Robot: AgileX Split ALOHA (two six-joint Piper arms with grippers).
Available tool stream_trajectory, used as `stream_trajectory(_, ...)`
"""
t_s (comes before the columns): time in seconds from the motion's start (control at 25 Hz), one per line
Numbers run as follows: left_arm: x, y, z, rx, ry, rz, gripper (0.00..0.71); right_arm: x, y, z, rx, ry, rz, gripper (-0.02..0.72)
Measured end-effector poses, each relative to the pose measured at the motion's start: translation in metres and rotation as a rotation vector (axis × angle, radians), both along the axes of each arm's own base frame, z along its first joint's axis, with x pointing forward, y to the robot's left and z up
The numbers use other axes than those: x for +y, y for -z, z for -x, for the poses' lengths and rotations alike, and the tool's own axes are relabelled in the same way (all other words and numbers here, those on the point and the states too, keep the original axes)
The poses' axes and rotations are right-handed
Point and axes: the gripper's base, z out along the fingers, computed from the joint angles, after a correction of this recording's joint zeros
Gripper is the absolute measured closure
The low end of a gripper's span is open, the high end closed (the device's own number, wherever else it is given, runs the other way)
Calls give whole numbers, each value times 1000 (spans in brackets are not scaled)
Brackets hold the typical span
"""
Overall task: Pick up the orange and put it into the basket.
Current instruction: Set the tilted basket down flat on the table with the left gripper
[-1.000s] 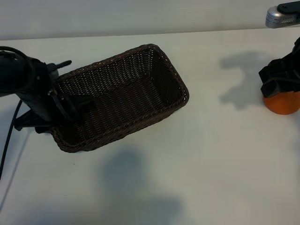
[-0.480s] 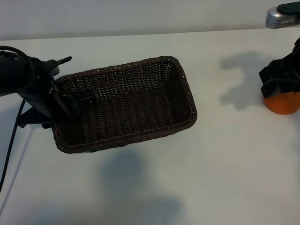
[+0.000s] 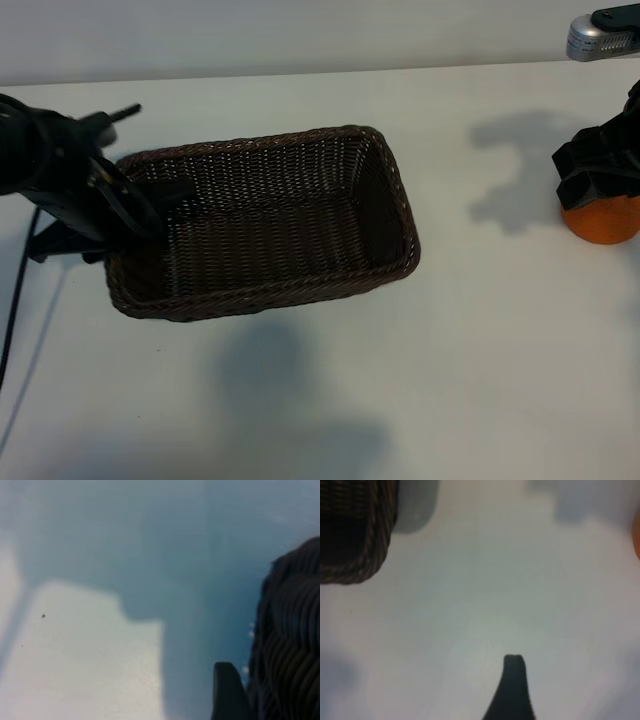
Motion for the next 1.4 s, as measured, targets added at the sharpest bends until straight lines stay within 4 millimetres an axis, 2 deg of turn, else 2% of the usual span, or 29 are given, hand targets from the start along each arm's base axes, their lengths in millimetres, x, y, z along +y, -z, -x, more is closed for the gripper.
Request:
stream_trajectory(0.12, 7, -8, 0, -6, 5, 69, 299, 0, 0, 0, 0, 0, 0, 114)
stream_trajectory(0.16, 10, -10, 1, -4, 17, 87, 381, 0, 0, 0, 0, 0, -1, 114)
stream_trajectory(0.52, 25, -24, 0, -57, 87, 290, 383, 0, 0, 0, 0, 0, -2, 114)
stream_trajectory(0.92, 21, -38, -1, -138, 125, 369, 383, 0, 0, 0, 0, 1, -4, 114)
stream_trajectory(1.04, 20, -44, -12, -166, 125, 387, 383, 0, 0, 0, 0, 1, -4, 114)
stream_trajectory(1.2, 14, -48, -37, -181, 124, 408, 383, 0, 0, 0, 0, 0, -4, 114)
stream_trajectory(1.4, -17, -43, -62, -170, 158, 430, 383, 0, 0, 0, 0, 0, -4, 114)
